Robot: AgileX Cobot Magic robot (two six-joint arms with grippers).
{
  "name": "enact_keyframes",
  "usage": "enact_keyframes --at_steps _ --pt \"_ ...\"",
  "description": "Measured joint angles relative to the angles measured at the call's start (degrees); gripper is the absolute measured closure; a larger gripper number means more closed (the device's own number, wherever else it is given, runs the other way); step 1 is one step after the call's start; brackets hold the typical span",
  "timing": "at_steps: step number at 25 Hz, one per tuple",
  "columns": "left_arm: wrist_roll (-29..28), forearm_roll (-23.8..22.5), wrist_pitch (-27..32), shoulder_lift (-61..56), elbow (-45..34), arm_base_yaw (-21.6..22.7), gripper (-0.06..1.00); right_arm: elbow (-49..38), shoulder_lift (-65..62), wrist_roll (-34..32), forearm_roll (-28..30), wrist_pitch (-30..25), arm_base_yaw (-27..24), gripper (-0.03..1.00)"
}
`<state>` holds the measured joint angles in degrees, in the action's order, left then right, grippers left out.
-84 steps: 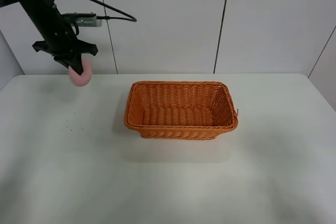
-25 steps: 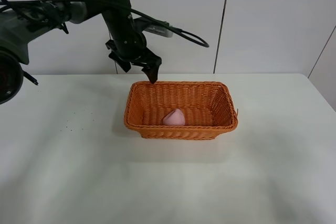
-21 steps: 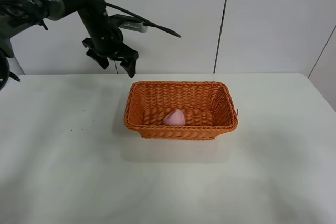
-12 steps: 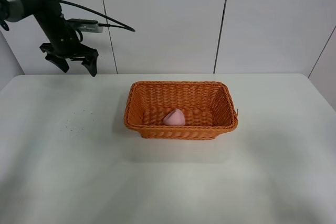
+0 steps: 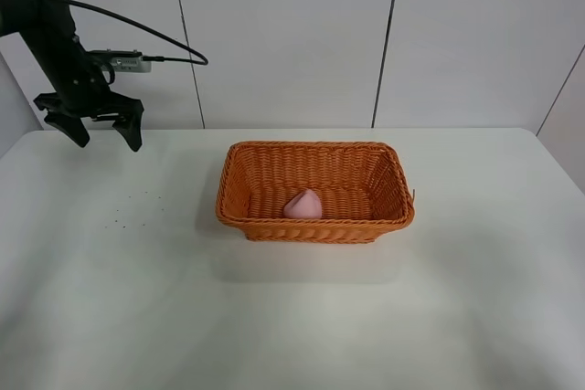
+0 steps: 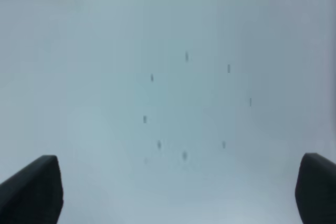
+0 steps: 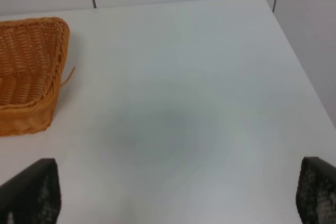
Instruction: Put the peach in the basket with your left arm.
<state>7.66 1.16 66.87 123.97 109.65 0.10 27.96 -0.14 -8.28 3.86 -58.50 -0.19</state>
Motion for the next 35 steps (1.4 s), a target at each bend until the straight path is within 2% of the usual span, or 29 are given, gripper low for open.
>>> enact_keyframes --at_steps 3,8,18,22,30,35 --pt "-0.51 0.13 0.0 -3.93 -6.8 0.0 -0.05 0.0 0.0 0.0 0.0 0.0 0.0 0.27" --pt "-0.64 1.26 0.0 -13.84 -23.24 0.0 -0.05 0.0 0.0 0.0 0.0 0.0 0.0 0.27" --pt "-0.64 0.0 -0.06 -43.48 -58.41 0.0 -0.05 0.0 0.0 0.0 0.0 0.0 0.0 0.27" --pt "-0.64 -0.27 -2.56 -56.78 -68.73 0.0 -0.05 0.0 0.0 0.0 0.0 0.0 0.0 0.27" --pt "-3.27 -0.27 -4.65 -84.42 -79.74 0.0 -0.05 0.0 0.0 0.0 0.0 0.0 0.0 0.27" --pt "-3.51 0.31 -6.39 -101.76 -81.11 0.0 -0.05 0.0 0.0 0.0 -0.04 0.0 0.0 0.27"
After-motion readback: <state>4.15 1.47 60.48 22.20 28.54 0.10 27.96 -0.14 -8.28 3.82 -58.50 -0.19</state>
